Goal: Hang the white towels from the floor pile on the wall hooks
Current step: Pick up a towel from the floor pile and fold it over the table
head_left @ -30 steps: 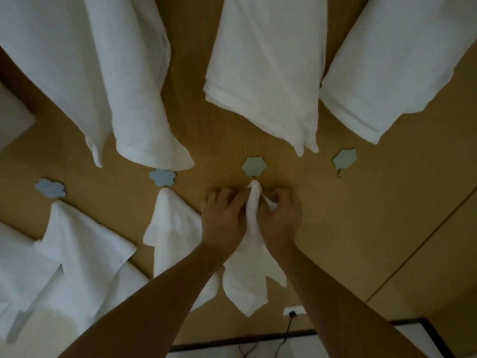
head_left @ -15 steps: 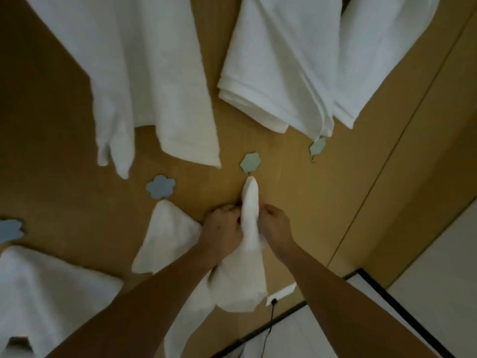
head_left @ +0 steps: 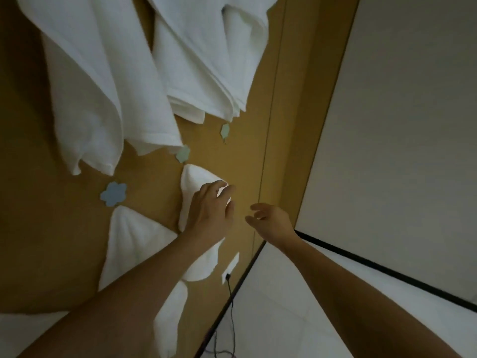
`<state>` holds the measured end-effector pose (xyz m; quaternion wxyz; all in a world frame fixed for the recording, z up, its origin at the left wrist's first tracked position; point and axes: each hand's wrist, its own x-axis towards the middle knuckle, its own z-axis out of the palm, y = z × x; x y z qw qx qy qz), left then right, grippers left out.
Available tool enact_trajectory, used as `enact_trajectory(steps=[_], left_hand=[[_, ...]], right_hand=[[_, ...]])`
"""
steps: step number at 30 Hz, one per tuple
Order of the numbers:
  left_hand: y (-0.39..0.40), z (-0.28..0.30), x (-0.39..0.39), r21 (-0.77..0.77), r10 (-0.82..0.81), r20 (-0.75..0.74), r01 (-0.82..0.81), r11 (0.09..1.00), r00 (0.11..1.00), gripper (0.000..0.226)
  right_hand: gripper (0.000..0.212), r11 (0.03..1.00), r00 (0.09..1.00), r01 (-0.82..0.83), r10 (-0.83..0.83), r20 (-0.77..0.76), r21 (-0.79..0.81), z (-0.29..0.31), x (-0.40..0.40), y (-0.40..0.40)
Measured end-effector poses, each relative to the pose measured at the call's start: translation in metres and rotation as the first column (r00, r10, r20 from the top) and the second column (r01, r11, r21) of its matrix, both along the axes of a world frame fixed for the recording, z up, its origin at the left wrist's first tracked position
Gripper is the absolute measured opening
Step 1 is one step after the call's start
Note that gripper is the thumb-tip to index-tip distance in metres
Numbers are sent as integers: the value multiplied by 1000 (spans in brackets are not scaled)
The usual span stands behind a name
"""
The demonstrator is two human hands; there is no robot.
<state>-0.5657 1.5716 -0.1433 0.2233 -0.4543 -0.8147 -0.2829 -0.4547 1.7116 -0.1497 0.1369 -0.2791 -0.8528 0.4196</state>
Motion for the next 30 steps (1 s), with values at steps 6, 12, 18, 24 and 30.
enact_trajectory(steps=[6,12,18,24,30], left_hand=[[85,10,104,-161,-249,-29,241,957,968,41],[183,0,299,-223,-541,41,536,814,840,46],[235,-24,531,-273,-724,117,723,635,680,49],[261,-45,746,-324,-836,239,852,412,494,50],[266,-82,917,-432,-912,312,895,114,267,51]], right_hand=[[45,962,968,250,-253,8,112,8,149,48],[53,828,836,537,-548,25,163,-5,371,85],[55,635,630,741,-770,99,219,-27,611,89],[56,423,384,875,-902,196,234,-51,820,55],[58,175,130,974,-952,277,146,-89,974,9]])
